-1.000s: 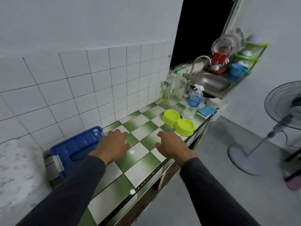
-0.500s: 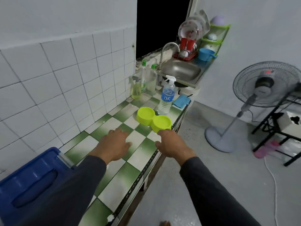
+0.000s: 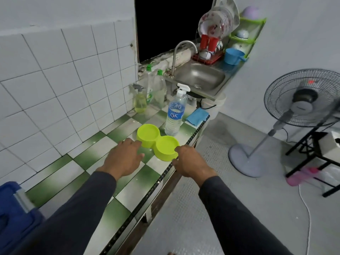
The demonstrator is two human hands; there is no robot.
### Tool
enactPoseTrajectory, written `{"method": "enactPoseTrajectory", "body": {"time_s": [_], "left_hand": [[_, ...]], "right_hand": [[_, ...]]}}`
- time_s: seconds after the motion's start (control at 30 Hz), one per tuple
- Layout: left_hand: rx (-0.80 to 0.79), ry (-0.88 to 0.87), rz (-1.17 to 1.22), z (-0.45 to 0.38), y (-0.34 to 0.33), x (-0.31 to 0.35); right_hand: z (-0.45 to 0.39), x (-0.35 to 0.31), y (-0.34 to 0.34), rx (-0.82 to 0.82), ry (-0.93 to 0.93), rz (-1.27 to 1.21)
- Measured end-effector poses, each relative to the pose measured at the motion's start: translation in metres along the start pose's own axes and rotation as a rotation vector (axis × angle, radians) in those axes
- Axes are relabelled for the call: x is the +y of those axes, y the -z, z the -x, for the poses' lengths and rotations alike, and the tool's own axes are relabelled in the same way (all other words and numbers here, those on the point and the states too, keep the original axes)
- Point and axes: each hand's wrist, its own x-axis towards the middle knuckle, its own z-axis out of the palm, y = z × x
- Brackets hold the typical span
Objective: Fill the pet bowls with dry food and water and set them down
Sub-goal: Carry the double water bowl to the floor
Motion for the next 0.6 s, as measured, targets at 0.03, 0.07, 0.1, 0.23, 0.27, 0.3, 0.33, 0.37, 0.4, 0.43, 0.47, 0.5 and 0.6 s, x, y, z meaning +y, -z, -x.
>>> {"method": "enactPoseTrajectory", "body": {"time_s": [0.03, 0.07, 0.1, 0.23, 0.27, 0.3, 0.33, 0.37, 0.4, 0.43, 0.47, 0.5, 0.6], "left_hand": [[0.006, 0.006, 0.004, -0.006, -0.003, 0.003], [0.011, 0.013, 0.009, -0.011, -0.006, 0.005], [0.015, 0.019, 0.010, -0.017, -0.009, 0.007], [0.015, 0.045, 0.015, -0.038, -0.022, 0.008], [0.011, 0.056, 0.023, -0.044, -0.025, 0.007], [0.006, 0.065, 0.029, -0.050, -0.028, 0.005], [0.003, 0.069, 0.031, -0.057, -0.032, 0.004], [0.001, 0.070, 0.034, -0.064, -0.035, 0.001], [-0.002, 0.072, 0.039, -0.071, -0.038, -0.001], [-0.004, 0.075, 0.044, -0.078, -0.041, -0.003], [-0.006, 0.078, 0.049, -0.086, -0.043, -0.005], [-0.008, 0.081, 0.059, -0.094, -0.046, -0.008], [-0.003, 0.098, 0.109, -0.118, -0.054, -0.016]], "right_hand": [[-0.006, 0.006, 0.000, -0.005, 0.004, -0.003], [-0.013, 0.012, 0.000, -0.010, 0.006, -0.007], [-0.019, 0.017, -0.001, -0.017, 0.008, -0.013], [-0.043, 0.032, -0.006, -0.043, 0.014, -0.039], [-0.050, 0.035, -0.008, -0.050, 0.012, -0.046], [-0.056, 0.038, -0.009, -0.061, 0.008, -0.055], [-0.063, 0.040, -0.011, -0.074, 0.003, -0.063], [-0.069, 0.043, -0.012, -0.087, -0.003, -0.069], [-0.076, 0.045, -0.014, -0.096, -0.008, -0.072], [-0.082, 0.046, -0.015, -0.102, -0.013, -0.075], [-0.088, 0.048, -0.016, -0.103, -0.017, -0.081], [-0.095, 0.050, -0.017, -0.108, -0.024, -0.091], [-0.116, 0.053, -0.023, -0.126, -0.026, -0.109]]}}
